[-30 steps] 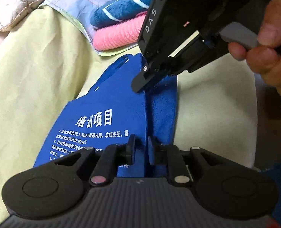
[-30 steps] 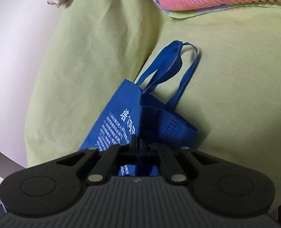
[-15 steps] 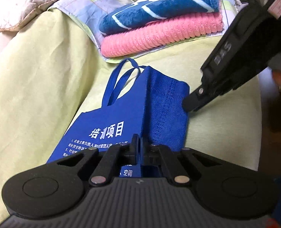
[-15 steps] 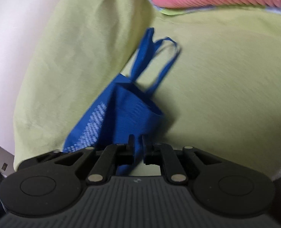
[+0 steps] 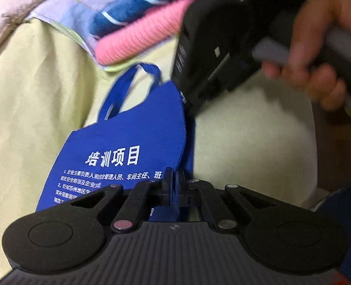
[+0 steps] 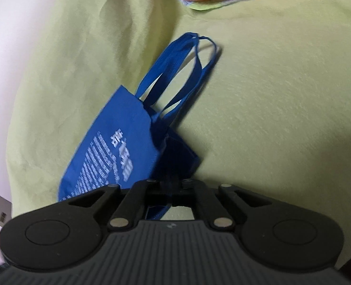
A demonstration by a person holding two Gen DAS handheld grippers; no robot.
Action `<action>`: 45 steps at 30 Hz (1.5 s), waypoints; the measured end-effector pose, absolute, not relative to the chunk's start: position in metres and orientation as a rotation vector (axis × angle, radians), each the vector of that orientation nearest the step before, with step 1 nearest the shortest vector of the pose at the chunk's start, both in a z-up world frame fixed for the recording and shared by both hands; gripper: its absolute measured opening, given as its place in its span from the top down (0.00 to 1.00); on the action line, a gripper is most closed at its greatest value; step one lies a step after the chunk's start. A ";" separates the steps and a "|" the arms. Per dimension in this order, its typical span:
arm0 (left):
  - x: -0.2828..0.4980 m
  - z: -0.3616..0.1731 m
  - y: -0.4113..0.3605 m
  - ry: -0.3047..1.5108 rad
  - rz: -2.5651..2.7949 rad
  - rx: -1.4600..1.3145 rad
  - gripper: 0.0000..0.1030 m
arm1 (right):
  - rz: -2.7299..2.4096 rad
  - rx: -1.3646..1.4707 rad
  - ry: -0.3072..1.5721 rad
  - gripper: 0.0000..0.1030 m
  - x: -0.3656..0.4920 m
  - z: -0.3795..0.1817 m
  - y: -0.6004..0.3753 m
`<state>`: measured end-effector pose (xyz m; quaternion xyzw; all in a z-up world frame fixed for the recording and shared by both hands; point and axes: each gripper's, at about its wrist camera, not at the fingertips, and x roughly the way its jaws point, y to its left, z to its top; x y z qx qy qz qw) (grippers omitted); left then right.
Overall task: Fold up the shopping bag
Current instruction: 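Lay the blue bag flat on the sofa with both grippers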
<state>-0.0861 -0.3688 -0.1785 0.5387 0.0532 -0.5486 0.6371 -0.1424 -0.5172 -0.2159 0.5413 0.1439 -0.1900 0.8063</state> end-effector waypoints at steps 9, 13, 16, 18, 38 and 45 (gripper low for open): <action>-0.092 -0.186 -0.369 0.078 -1.240 1.273 1.00 | -0.461 1.058 0.261 0.94 -0.180 -0.181 -0.499; -0.099 -0.192 -0.368 0.024 -1.224 1.316 1.00 | -0.384 0.939 0.286 0.94 -0.153 -0.161 -0.488; -0.101 -0.195 -0.366 -0.001 -1.220 1.333 1.00 | -0.413 0.928 0.376 0.94 -0.130 -0.174 -0.496; -0.102 -0.195 -0.363 -0.009 -1.225 1.335 1.00 | -0.440 0.931 0.424 1.00 -0.123 -0.189 -0.502; -0.001 -0.150 -0.309 0.636 -1.092 0.782 1.00 | -0.515 0.557 0.618 1.00 -0.093 -0.168 -0.471; 0.058 -0.142 -0.193 0.772 -0.805 0.666 0.96 | -0.514 0.552 0.630 1.00 -0.092 -0.166 -0.472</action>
